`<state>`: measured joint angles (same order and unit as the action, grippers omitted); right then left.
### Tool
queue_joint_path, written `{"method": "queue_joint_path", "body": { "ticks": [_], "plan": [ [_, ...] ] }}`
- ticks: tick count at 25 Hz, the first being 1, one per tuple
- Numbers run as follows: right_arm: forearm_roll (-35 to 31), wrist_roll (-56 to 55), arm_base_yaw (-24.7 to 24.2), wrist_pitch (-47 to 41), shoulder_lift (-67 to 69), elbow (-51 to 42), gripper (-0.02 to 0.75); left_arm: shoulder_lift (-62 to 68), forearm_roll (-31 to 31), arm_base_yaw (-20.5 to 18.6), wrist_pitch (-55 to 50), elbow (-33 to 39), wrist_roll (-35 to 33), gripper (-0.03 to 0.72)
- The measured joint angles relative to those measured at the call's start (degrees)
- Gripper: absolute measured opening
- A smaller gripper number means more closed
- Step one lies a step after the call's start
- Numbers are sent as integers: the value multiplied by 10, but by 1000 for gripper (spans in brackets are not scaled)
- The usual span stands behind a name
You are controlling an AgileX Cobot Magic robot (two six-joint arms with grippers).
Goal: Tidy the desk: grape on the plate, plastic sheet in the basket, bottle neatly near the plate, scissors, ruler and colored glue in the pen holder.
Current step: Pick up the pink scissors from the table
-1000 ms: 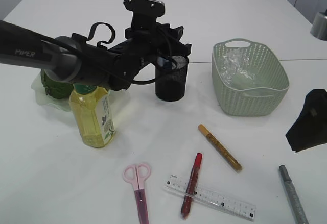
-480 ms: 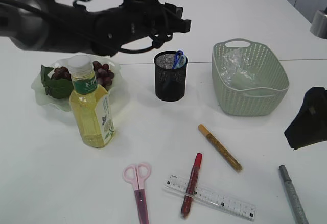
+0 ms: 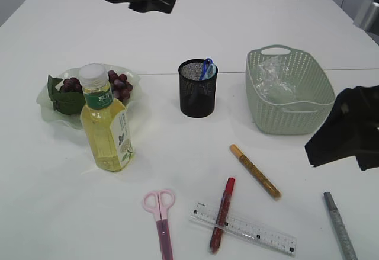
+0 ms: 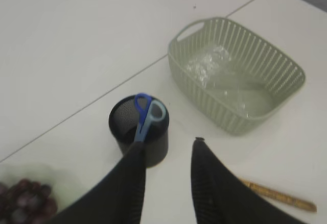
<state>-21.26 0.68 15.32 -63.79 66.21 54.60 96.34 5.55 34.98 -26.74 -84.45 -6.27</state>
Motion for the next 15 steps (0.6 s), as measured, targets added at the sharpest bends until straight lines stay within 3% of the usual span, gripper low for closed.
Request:
{"method": "queue_joint_path", "body": {
  "ticks": [4, 9, 15],
  "plan": [
    [-57, -7, 0, 0, 0, 0, 583, -57, -46, -12, -145, 0, 41, 224],
    [-70, -7, 0, -13, 0, 0, 582, -85, -62, -71, -314, 0, 58, 224],
    [-52, -7, 0, -14, 0, 0, 545, -119, -56, -144, -348, 53, 66, 225]
  ]
}}
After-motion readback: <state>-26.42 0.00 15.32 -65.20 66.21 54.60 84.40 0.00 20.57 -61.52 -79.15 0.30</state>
